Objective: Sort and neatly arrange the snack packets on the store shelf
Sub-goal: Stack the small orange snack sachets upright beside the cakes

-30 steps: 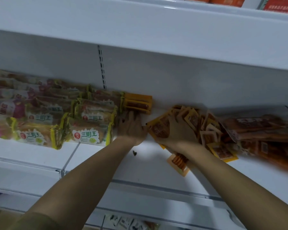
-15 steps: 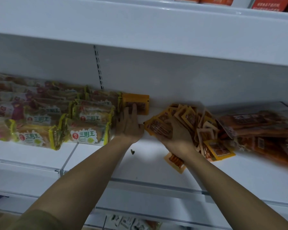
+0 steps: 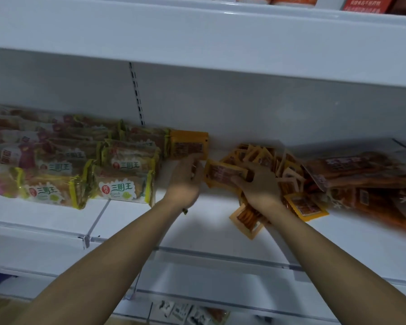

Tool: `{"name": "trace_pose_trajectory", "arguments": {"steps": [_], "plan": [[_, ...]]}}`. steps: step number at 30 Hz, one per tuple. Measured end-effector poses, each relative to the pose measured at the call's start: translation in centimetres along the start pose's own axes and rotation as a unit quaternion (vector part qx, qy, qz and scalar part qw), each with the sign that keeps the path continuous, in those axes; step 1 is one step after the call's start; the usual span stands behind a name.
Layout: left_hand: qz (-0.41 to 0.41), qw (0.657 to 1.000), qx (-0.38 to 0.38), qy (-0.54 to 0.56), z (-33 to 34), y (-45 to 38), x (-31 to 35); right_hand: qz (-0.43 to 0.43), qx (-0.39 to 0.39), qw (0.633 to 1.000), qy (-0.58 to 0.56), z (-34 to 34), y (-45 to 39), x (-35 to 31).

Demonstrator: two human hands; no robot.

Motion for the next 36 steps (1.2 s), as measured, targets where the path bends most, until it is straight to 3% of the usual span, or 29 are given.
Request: {"name": "trace_pose_trajectory", "arguments": {"steps": [2, 5, 9, 11, 14, 16, 19, 24, 27, 32, 34, 36], "plan": [[-0.047, 0.995, -0.032, 0.076, 0.5, 0.8, -0.1, -0.001, -0.002, 1.0, 0.011, -0.1, -0.7, -0.5], [-0.11, 0.985, 0.015, 0.135, -0.3, 0.7, -1.1, -0.026, -0.017, 0.999, 0.009, 0.5, -2.4, -1.6], [-0.106, 0.984, 0.124, 0.075, -2.8, 1.1, -1.0, -0.07, -0.035, 0.996, 0.046, 1.3, -4.5, -3.4], [-0.074, 0.986, 0.144, 0.026, -2.8, 1.6, -0.5, -0.059, -0.025, 0.997, 0.049, 2.0, -6.1, -3.7], [0.023, 0.989, 0.078, -0.127, -0.7, 2.0, -0.1, -0.047, -0.043, 0.995, 0.072, 4.6, -8.1, -3.9], [0.061, 0.965, 0.033, -0.252, 0.8, 2.1, -0.8, -0.039, -0.059, 0.994, 0.083, 6.5, -8.9, -3.9], [0.073, 0.939, 0.008, -0.337, 1.6, 1.8, -1.5, -0.04, -0.074, 0.99, 0.117, 8.4, -9.8, -4.2], [0.003, 0.948, -0.024, -0.317, 1.7, 0.4, -2.1, -0.025, -0.049, 0.994, 0.099, 9.1, -10.7, -4.0], [-0.034, 0.954, -0.1, -0.28, 1.7, -0.1, -2.0, -0.047, -0.043, 0.993, 0.095, 8.9, -10.8, -3.9], [-0.013, 0.95, -0.05, -0.309, 1.8, 0.3, -2.0, -0.099, -0.037, 0.988, 0.116, 7.2, -10.4, -4.4], [-0.012, 0.953, -0.03, -0.301, 1.7, 0.3, -1.9, -0.122, -0.077, 0.974, 0.176, 6.5, -9.7, -4.6], [-0.05, 0.961, -0.086, -0.26, 1.8, -0.1, -2.3, -0.11, -0.158, 0.952, 0.237, 6.0, -8.7, -4.0]]}}
Point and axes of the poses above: each hand's wrist, its own y-axis away from the middle knuckle, its own z-axis out of the palm, x = y × z, the point moved 6 cm from there along -y, towards the middle knuckle, and after that the axes turned 12 degrees about -y, right-handed, at the moved point
